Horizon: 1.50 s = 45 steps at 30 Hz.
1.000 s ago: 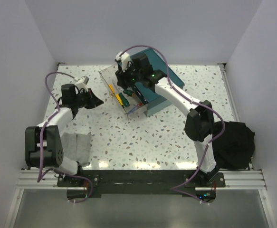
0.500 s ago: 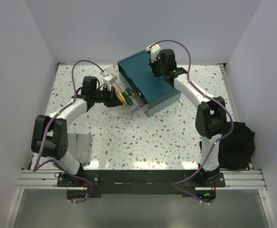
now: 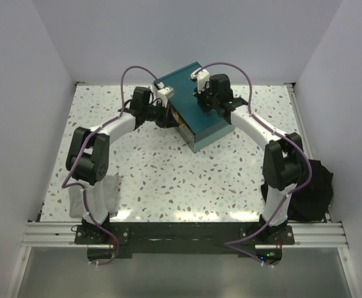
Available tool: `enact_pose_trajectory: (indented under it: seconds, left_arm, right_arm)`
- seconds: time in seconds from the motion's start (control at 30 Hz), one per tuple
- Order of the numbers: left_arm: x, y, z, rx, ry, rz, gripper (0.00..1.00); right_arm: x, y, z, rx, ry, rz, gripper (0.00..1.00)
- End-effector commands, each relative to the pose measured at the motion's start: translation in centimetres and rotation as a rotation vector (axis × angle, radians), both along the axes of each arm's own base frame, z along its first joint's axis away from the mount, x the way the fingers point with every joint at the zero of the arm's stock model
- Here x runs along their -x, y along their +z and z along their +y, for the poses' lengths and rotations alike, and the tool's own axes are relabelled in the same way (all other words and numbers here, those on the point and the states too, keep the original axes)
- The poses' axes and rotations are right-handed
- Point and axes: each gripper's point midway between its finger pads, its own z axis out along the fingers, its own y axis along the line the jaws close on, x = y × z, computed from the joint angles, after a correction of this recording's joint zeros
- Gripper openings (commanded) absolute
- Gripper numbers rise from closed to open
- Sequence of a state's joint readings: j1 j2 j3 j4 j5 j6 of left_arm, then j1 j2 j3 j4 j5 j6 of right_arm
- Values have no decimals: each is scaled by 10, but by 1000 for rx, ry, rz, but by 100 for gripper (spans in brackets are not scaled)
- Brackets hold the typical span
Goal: Sort the tools into containers
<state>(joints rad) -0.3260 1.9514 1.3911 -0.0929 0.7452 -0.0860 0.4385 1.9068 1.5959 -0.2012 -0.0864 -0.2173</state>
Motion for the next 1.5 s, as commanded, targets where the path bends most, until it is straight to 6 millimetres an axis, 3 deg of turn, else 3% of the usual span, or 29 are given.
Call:
enact_pose_trajectory:
  seconds: [0.0, 0.13, 0.3, 0.37, 0.4, 0.43, 0.5, 0.53, 0.57, 0.6, 0.67, 0.83, 1.1, 1.23, 1.47]
  left_arm:
    - [-22, 25, -29, 37, -25, -116, 0]
    - [-29, 24, -40, 57, -21, -120, 0]
    - [-5, 19, -28, 0, -48, -89, 0]
    - [14, 21, -18, -39, -64, -59, 15]
    - [18, 21, -13, -69, -72, -72, 29]
    - [27, 23, -4, -100, -63, -47, 34]
    - [35, 26, 4, -131, -79, -55, 44]
    - [40, 29, 12, -150, -71, -52, 55]
    - [41, 31, 16, -162, -64, -64, 61]
    - [40, 33, 20, -175, -55, -81, 78]
    - [35, 38, 31, -195, -18, -110, 99]
    - [7, 58, 60, -208, 98, -161, 100]
    - [-30, 87, 107, -237, 217, -230, 100]
    - [-58, 108, 126, -255, 341, -321, 100]
    - [-90, 132, 139, -254, 469, -406, 100]
  right_arm:
    - [25, -22, -6, 11, 4, 107, 0]
    - [27, -22, -5, -7, -9, 113, 0]
    - [15, 12, -18, 4, -77, 25, 0]
    - [6, 36, -22, -10, -104, -25, 5]
    - [4, 47, -25, -16, -123, -46, 19]
    - [0, 63, -28, -29, -143, -77, 44]
    - [-1, 81, -33, -45, -158, -100, 63]
    - [-1, 92, -34, -49, -162, -120, 74]
    - [-1, 96, -37, -46, -174, -129, 78]
    - [0, 103, -41, -47, -192, -146, 79]
    - [1, 102, -53, -16, -240, -153, 83]
    - [18, 93, -79, 19, -338, -161, 95]
    - [46, 83, -132, 156, -550, -128, 99]
    - [47, 74, -152, 241, -639, -129, 99]
    - [51, 67, -158, 273, -647, -144, 99]
